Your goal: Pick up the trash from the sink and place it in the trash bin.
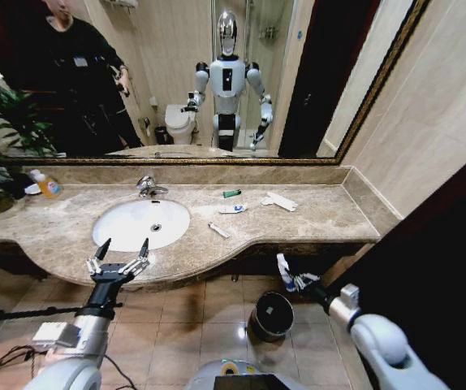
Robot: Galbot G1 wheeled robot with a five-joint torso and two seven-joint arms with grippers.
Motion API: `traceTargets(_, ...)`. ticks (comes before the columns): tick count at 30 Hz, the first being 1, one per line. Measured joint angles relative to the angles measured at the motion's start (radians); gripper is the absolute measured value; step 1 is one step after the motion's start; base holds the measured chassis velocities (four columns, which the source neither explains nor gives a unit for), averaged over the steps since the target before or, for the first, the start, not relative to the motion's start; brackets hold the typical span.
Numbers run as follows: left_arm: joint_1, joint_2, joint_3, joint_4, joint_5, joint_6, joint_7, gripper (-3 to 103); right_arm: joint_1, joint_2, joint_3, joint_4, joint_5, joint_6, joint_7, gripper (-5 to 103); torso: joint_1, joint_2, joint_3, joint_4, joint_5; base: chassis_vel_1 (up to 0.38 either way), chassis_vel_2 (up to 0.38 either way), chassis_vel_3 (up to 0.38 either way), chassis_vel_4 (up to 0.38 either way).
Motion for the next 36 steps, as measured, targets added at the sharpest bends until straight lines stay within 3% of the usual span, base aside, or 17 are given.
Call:
traceTargets(12, 0.000, 0.000, 0.000, 0.000, 0.000, 0.000, 0.000, 100, 0.106, 0.148, -0.051, -0.298, -0.088, 0.075, 0.054, 3, 0.000, 0.000, 0.000, 0.0000, -0.0006, 0.000, 0.000, 0.000, 0.000)
traceTargets(22, 0.000, 0.000, 0.000, 0.000, 0.000, 0.000, 0.000, 100, 0.198, 0.209, -0.071, -0.509, -0.150, 0.162, 0.099, 3, 0.000, 0.000, 0.000, 0.0000, -0.0002, 0.000, 0.000, 0.000, 0.000)
traceTargets(29, 0.000, 0.000, 0.000, 0.000, 0.000, 0.000, 0.000, 100, 0.262, 0.281, -0.065, -0.707, -0.197, 0.339, 0.109, 3, 0.000, 0.000, 0.000, 0.0000, -0.0001, 0.000, 0.000, 0.000, 0.000)
traceTargets(36, 0.000, 0.000, 0.000, 0.000, 0.000, 0.000, 0.000, 100, 0.299, 0.321, -0.063, -0.816, -0.213, 0.428, 0.114, 3, 0.000, 0.000, 0.000, 0.0000, -0.0003, 0.000, 0.000, 0.000, 0.000)
